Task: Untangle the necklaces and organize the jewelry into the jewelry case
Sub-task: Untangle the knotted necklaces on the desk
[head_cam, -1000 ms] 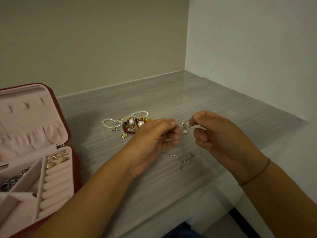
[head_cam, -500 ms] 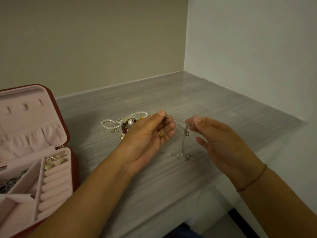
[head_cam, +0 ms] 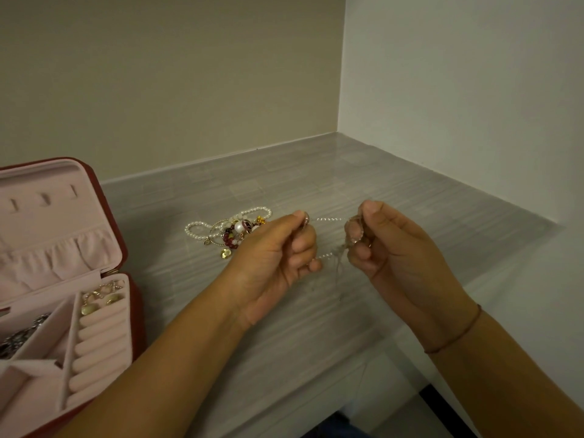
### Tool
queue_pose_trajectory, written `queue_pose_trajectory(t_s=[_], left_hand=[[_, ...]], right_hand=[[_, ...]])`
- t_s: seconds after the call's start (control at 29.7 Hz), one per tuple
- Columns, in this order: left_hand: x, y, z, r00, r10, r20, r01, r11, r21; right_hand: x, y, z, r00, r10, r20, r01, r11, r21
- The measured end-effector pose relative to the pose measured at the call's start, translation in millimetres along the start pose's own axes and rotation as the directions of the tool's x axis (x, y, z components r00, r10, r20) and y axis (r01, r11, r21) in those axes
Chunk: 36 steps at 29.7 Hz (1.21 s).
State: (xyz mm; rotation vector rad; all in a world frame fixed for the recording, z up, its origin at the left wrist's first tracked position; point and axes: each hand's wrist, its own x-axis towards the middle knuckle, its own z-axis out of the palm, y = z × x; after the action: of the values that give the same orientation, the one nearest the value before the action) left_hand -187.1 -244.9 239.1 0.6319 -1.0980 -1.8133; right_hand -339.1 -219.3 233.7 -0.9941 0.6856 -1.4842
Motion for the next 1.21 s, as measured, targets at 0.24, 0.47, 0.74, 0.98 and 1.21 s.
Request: queue_pose_trajectory(t_s=[0.24, 0.47, 0.74, 0.98, 1.21], left_hand=[[2, 7, -7, 0.999, 0.041, -0.018, -0.043, 0.986, -0.160], [-2, 11, -12, 0.991, 0.055, -0.125, -0.026, 0.975, 0.220], [1, 13, -24, 0.956, 0.237, -0.172, -0.058, 0.729, 0.682], [1, 17, -21, 0.941, 0.094, -0.325, 0.107, 0.829, 0.549], [2, 29, -32, 0.963, -0.072, -0.259, 0.102, 0.989, 0.107]], right_hand=[[8, 1, -14, 0.994, 0.112, 0.006, -0.109, 0.961, 0.254], [10, 2, -24, 0.988, 0.138, 0.067, -0.153, 0.930, 0.334], [12, -13, -49, 0.986, 0.163, 0.025, -0.162, 0.931, 0.327], [2, -6, -50, 0.942, 0.327, 0.073, -0.324, 0.945, -0.054], [-5, -14, -47, 0.952, 0.307, 0.001, -0.256, 0.795, -0.551]])
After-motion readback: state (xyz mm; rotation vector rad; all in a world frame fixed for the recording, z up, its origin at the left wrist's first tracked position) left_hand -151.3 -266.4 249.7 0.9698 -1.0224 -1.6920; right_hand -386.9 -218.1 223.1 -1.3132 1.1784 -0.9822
